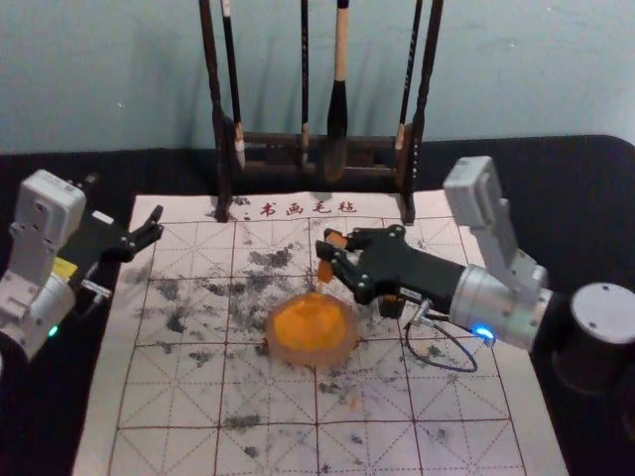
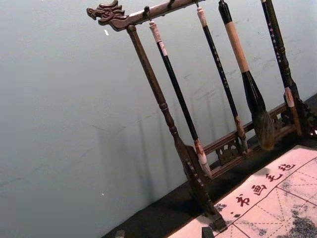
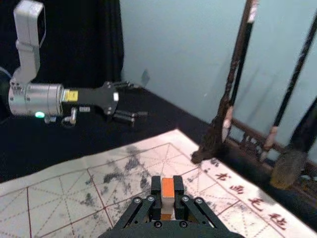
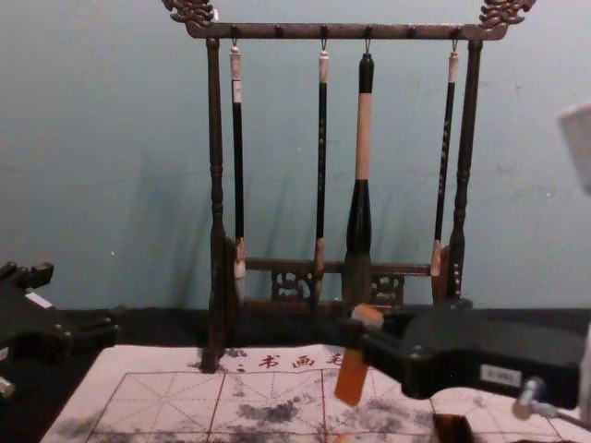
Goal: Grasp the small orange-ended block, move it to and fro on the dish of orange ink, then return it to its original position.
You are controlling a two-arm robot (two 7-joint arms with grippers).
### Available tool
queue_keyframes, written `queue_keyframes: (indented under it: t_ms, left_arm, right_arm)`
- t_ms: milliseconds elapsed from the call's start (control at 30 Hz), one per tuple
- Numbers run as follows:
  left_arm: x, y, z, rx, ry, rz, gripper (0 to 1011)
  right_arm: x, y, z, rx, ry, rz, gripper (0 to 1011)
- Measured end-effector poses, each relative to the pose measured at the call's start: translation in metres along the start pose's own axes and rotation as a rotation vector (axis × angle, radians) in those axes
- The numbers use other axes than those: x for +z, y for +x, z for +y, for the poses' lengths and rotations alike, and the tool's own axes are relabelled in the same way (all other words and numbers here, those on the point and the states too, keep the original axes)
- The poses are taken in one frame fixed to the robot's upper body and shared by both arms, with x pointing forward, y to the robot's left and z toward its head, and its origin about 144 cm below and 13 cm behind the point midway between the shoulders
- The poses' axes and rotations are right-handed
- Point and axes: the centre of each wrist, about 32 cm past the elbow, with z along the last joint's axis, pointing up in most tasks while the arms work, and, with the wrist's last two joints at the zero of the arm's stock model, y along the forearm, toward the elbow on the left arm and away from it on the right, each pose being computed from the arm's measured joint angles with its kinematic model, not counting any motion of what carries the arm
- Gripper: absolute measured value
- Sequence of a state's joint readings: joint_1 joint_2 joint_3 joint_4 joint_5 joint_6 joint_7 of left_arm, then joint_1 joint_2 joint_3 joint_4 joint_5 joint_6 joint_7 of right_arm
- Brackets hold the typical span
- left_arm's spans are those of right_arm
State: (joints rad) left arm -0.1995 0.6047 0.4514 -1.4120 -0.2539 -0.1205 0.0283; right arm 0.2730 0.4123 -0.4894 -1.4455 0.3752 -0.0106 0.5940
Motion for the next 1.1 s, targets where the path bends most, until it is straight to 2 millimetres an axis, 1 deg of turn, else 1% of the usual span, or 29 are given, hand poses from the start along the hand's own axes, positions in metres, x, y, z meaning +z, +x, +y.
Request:
queue_keyframes:
  t_ms: [167,333,633,1100]
  left_arm:
    - [0.000,0.000,0.000,0.000,0.000,0.000,1001]
    - [0.000,0.000,0.000,0.000,0.000,0.000,1001]
    - [0.000,0.000,0.000,0.000,0.000,0.000,1001]
    - [0.000,0.000,0.000,0.000,0.000,0.000,1001]
  right_arm:
    - [0.005,0.010,0.014,0.044,-0.060,-0.001,127]
    - [0.006,0.015,0.022,0.076,-0.111,-0.016,127]
    - [0.001,0.017,0.025,0.097,-0.155,-0.002,127]
    - [-0.008,0.014,0.030,0.087,-0.176,0.029,127]
